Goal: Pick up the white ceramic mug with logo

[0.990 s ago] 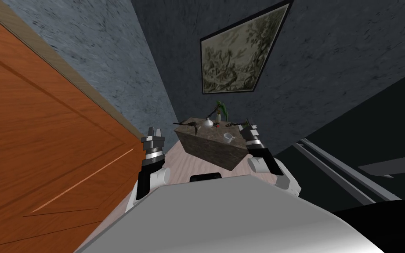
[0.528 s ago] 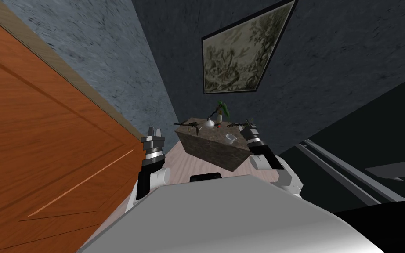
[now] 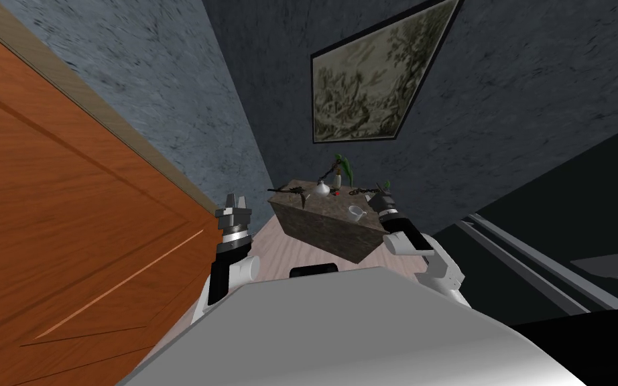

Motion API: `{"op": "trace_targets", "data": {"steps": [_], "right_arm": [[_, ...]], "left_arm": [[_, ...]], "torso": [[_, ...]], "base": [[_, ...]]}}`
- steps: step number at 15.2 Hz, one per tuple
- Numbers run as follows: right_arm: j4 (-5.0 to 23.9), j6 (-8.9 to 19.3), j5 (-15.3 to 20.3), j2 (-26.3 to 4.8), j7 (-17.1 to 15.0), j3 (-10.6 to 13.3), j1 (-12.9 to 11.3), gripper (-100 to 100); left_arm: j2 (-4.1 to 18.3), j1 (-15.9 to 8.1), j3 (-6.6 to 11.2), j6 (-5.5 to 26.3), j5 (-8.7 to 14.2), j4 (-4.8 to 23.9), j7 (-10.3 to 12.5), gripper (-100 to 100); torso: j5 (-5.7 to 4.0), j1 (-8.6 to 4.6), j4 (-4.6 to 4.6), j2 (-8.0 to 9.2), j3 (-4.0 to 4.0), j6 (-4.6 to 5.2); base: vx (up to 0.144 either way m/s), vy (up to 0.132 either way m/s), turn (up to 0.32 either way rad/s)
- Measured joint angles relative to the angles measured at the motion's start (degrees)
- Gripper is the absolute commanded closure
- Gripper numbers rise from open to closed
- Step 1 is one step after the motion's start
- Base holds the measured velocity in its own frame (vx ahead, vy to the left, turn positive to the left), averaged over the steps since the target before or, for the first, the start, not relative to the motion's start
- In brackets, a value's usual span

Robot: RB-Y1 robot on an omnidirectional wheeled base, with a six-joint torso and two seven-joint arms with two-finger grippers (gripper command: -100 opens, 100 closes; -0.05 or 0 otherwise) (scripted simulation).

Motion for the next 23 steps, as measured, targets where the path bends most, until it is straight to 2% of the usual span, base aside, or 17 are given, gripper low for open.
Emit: {"op": "trace_targets", "data": {"steps": [2,13,15,23], "right_arm": [[0.8,2.4,-0.5,-0.8,-1.7,-0.8,-1.1,-100],[4.1,14.4,-3.3,-3.8,-9.6,-4.3,-4.0,-100],[3.9,17.0,-3.3,-3.7,-10.5,-4.5,-4.4,-100],[6.5,26.2,-5.0,-5.3,-15.9,-6.8,-6.9,-100]], "left_arm": [[0.0,0.0,0.0,0.0,0.0,0.0,0.0,0],[0.0,0.0,0.0,0.0,0.0,0.0,0.0,0],[0.0,0.0,0.0,0.0,0.0,0.0,0.0,0],[0.0,0.0,0.0,0.0,0.0,0.0,0.0,0]], "torso": [[0.0,0.04,0.0,-0.04,-0.02,0.0],[0.01,0.05,-0.01,-0.07,-0.04,0.0],[0.0,0.02,0.0,-0.01,0.0,0.0],[0.0,0.02,-0.01,-0.02,-0.01,0.0]], "base": [[0.041,0.048,-0.002],[0.044,0.048,-0.003],[0.029,0.041,0.0],[0.042,0.046,-0.002]]}}
